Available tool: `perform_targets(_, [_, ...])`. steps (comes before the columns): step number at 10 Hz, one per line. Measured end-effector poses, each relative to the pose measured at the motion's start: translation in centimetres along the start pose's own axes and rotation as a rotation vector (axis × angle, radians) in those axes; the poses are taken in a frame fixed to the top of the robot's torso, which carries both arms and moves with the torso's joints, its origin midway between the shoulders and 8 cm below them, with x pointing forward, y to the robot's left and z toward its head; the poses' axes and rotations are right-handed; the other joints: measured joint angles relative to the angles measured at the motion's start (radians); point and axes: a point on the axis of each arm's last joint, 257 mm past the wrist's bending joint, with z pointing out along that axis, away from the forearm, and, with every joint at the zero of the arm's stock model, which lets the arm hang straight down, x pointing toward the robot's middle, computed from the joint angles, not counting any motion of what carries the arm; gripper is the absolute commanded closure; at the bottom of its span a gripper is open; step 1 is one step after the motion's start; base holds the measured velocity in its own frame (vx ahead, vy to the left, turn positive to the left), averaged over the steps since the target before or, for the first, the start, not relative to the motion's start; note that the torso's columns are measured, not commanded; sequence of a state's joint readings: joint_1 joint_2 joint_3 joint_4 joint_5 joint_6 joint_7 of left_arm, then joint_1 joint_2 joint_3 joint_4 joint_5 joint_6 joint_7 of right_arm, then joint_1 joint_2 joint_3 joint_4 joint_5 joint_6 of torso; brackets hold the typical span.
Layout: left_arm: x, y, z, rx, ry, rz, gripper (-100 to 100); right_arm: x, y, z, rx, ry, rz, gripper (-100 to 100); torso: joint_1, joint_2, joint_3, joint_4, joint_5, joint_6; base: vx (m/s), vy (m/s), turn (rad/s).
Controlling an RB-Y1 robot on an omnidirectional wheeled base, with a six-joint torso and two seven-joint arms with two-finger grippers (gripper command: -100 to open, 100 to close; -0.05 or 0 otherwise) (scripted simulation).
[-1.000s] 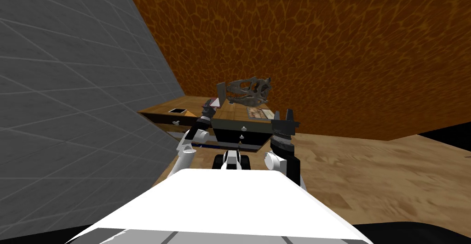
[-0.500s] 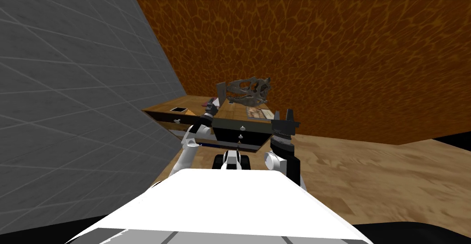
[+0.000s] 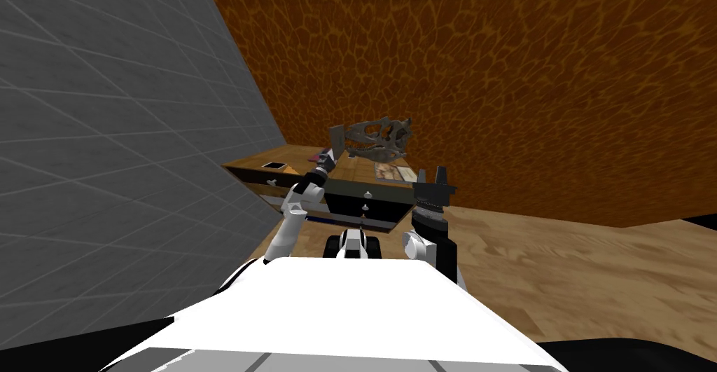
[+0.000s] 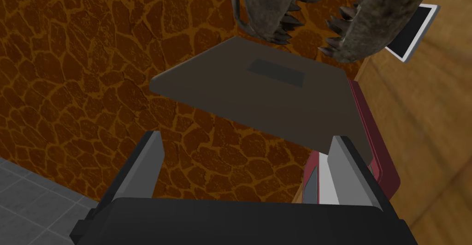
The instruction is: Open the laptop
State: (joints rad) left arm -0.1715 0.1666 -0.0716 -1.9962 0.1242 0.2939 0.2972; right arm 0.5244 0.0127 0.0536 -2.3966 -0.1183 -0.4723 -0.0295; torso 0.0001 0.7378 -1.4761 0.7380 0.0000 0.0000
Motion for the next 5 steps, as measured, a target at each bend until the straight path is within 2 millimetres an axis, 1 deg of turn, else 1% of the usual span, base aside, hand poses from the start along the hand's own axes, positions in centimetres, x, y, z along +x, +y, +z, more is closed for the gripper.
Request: perform_targets(5, [0.5,0.2,2.4,-0.066,0.0,-0.051,-100,0.0,0.0,0.0,0.0,0.0,0.0,0,0.0,0.0,0.0,0.0,0.0,0.0,-0.011,-0.03,0.036])
